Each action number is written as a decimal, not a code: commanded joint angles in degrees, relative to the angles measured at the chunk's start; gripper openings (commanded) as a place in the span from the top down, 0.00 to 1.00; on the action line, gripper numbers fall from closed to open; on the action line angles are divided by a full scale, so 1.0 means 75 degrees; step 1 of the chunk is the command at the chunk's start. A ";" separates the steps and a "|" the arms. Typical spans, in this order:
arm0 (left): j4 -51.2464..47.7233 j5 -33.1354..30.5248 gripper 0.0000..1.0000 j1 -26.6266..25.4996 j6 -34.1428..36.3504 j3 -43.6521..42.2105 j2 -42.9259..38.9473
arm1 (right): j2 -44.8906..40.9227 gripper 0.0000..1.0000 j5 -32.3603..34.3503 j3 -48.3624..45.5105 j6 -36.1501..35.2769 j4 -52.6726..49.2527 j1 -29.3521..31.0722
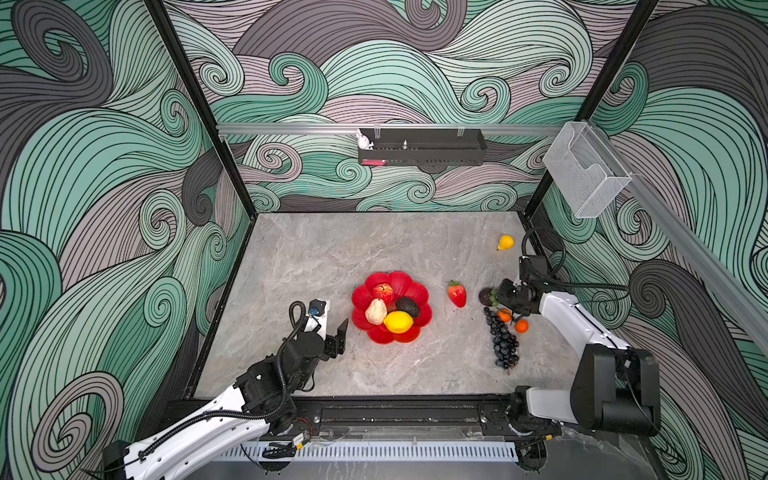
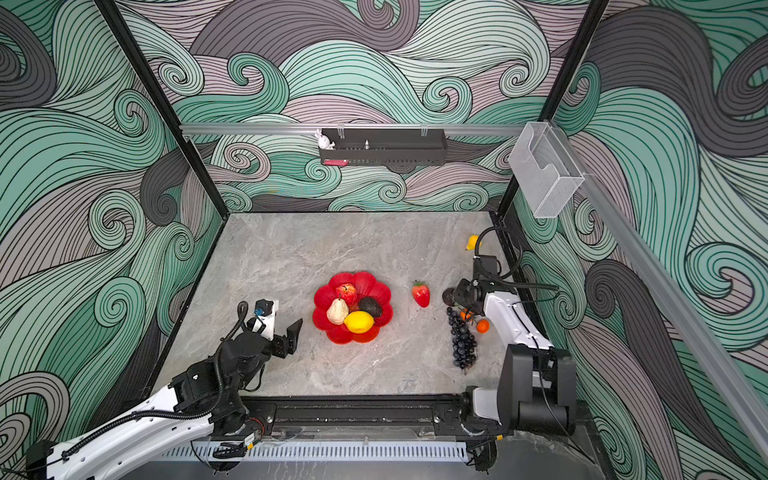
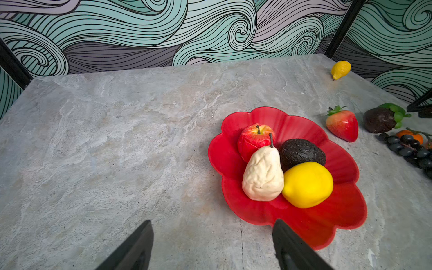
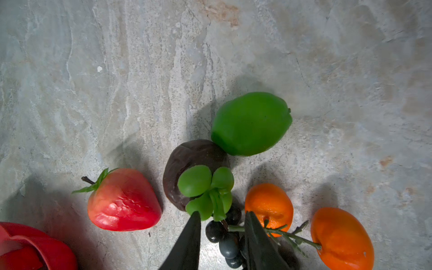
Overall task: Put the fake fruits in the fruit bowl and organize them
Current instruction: 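Lower the right gripper onto the dark purple fruit with green leaves and grasp it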
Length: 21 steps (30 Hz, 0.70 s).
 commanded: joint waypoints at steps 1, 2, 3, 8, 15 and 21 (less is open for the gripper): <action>0.0156 -0.0007 0.18 0.0052 0.0068 -0.0022 -0.0045 | 0.0047 0.70 -0.0271 -0.0038 0.0100 0.0321 -0.0050; 0.0171 -0.0015 0.18 0.0059 0.0086 -0.0023 -0.0034 | 0.0064 0.71 -0.0273 -0.0039 0.0105 0.0341 -0.0052; 0.0168 -0.0005 0.17 0.0054 0.0078 -0.0023 -0.0024 | 0.0094 0.72 -0.0291 -0.0047 0.0116 0.0357 -0.0061; 0.0205 0.0004 0.17 0.0051 0.0098 -0.0017 0.0036 | 0.0226 0.75 -0.0367 -0.0063 0.0169 0.0443 -0.0058; 0.0203 0.0006 0.16 0.0059 0.0099 -0.0023 0.0025 | 0.0331 0.76 -0.0299 -0.0095 0.0247 0.0479 -0.0064; 0.0284 0.0006 0.16 0.0060 0.0125 -0.0034 0.0069 | 0.0323 0.77 -0.0328 -0.0278 0.0428 0.0652 -0.0064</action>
